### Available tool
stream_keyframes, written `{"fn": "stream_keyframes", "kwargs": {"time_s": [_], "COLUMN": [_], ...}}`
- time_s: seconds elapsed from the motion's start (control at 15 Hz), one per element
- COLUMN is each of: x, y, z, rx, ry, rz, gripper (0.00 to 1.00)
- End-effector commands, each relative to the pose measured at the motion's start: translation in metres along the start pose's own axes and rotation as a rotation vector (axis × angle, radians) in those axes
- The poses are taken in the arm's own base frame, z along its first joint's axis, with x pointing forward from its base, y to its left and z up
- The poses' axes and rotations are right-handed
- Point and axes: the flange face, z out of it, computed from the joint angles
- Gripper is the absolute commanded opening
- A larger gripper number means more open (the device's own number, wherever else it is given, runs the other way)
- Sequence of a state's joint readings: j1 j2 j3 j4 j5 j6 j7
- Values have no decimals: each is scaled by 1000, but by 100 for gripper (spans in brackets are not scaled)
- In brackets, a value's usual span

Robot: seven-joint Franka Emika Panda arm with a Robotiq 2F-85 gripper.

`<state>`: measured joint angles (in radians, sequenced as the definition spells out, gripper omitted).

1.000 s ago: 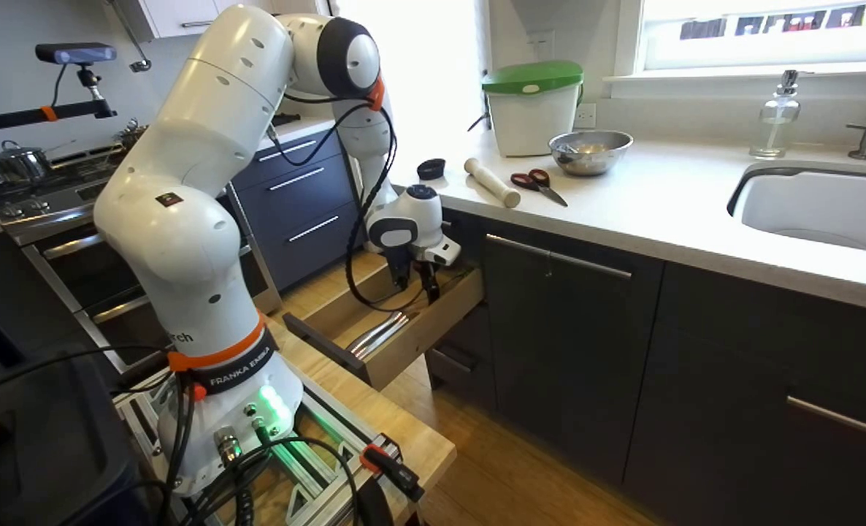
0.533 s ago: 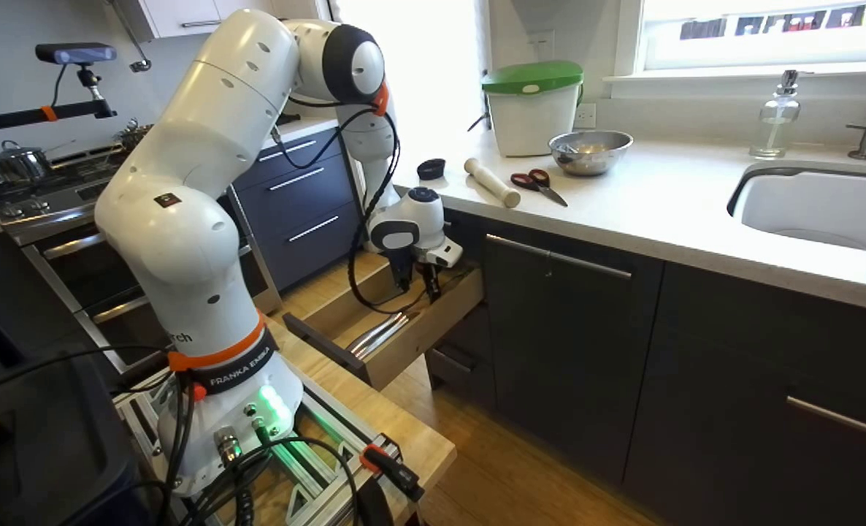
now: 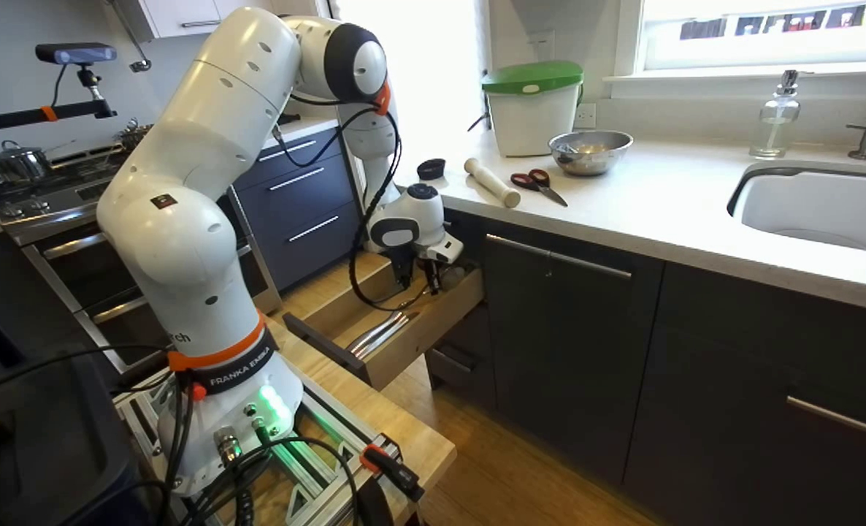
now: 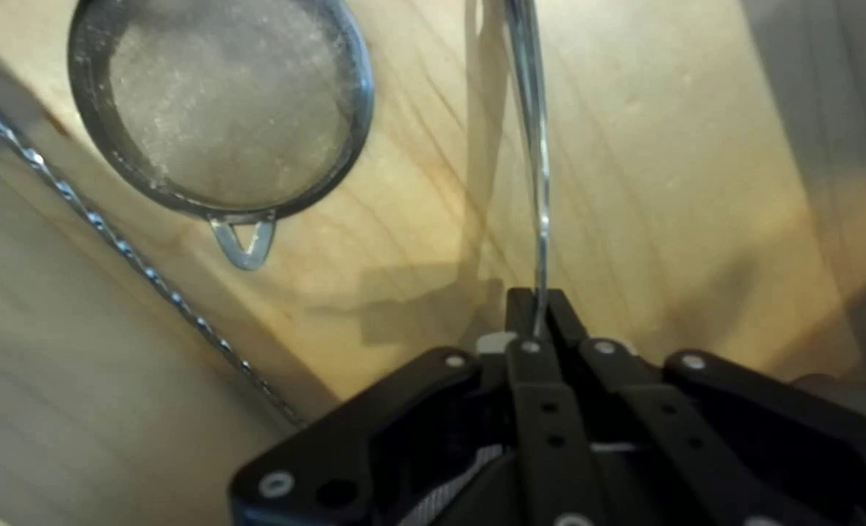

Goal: Move the silver spatula to the left

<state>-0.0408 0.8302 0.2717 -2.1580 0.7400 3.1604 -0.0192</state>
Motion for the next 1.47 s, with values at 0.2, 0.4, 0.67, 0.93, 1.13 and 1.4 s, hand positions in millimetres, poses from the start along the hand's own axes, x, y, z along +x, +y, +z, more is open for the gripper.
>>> {"fn": "stream_keyframes", "kwargs": {"time_s": [0.2, 0.4, 0.67, 0.93, 1.13, 1.4], "x": [-9, -16, -24, -34, -46, -63], "y": [11, 13, 13, 22, 30, 33], "z": [-11, -19, -32, -38, -34, -31], "rx": [19, 41, 103, 125, 129, 145], "ry": [-27, -52, -91, -129, -168, -205], "rz": [27, 14, -35, -109, -198, -339], "gripper": [1, 1, 1, 1, 1, 1]}}
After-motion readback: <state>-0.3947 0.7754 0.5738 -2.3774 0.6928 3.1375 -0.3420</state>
